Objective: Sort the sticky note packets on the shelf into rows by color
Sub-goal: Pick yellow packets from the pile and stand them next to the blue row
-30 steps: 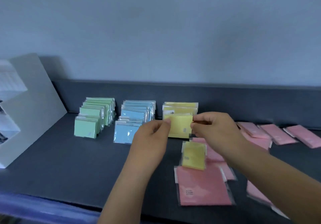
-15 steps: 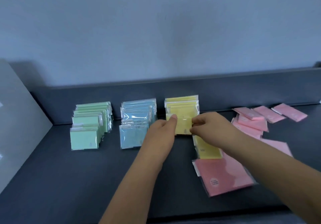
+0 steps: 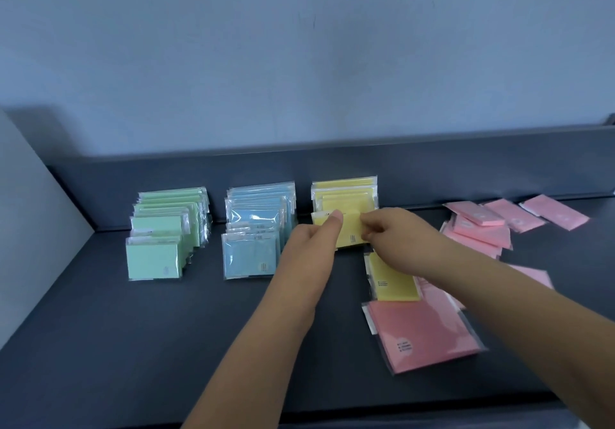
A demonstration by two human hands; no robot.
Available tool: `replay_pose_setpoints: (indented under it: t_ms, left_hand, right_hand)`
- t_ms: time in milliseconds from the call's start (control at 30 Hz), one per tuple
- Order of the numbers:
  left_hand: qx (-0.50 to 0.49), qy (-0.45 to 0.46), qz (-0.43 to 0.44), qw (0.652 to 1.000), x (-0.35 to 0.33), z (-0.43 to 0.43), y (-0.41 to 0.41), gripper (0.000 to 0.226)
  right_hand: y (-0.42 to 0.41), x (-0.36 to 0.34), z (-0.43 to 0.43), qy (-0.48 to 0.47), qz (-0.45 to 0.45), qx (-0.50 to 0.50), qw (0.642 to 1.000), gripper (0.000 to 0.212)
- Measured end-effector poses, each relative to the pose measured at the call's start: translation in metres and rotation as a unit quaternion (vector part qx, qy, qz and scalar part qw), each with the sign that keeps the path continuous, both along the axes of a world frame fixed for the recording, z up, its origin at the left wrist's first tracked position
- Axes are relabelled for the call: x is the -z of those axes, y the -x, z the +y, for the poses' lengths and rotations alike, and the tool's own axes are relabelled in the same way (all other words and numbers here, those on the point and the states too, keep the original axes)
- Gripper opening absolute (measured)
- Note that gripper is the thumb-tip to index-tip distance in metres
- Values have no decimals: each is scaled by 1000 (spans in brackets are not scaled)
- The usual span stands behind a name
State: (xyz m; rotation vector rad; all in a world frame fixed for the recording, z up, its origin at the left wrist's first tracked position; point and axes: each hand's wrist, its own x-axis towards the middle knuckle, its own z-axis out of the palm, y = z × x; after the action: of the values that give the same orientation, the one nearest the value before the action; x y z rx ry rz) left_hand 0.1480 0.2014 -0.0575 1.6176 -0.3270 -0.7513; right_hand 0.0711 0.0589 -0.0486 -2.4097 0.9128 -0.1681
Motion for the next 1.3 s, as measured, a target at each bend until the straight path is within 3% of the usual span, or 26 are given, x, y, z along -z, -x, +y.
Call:
replay_pose_setpoints:
  t_ms: [333, 533, 633, 733, 833, 1000, 1300]
  left_hand:
    - [28, 9, -7, 1000, 5, -4, 6, 59]
    - [-9, -66, -141, 988, -8, 3, 23, 30]
    - [87, -128, -225, 962, -14, 5, 34, 28]
    - [207, -213, -301, 906, -9, 0, 45, 40]
    - [215, -233, -351, 881, -1, -5, 47, 45]
    - [179, -211, -348, 896, 0, -5, 43, 19]
    - [153, -150, -266, 940, 4, -3, 37, 34]
  right_hand:
    - [21, 6, -16, -47, 5, -3, 999, 23]
    - [39, -9, -10, 38, 16, 24, 999, 21]
    - [44, -13, -11, 53, 57, 34, 996, 16]
    - [45, -16, -12, 16, 59, 35, 997, 15]
    - [47, -20, -12, -27, 40, 38, 998, 15]
    - [52, -16, -18, -73, 13, 60, 995, 16]
    - [54, -7, -18, -213, -118, 141, 960, 19]
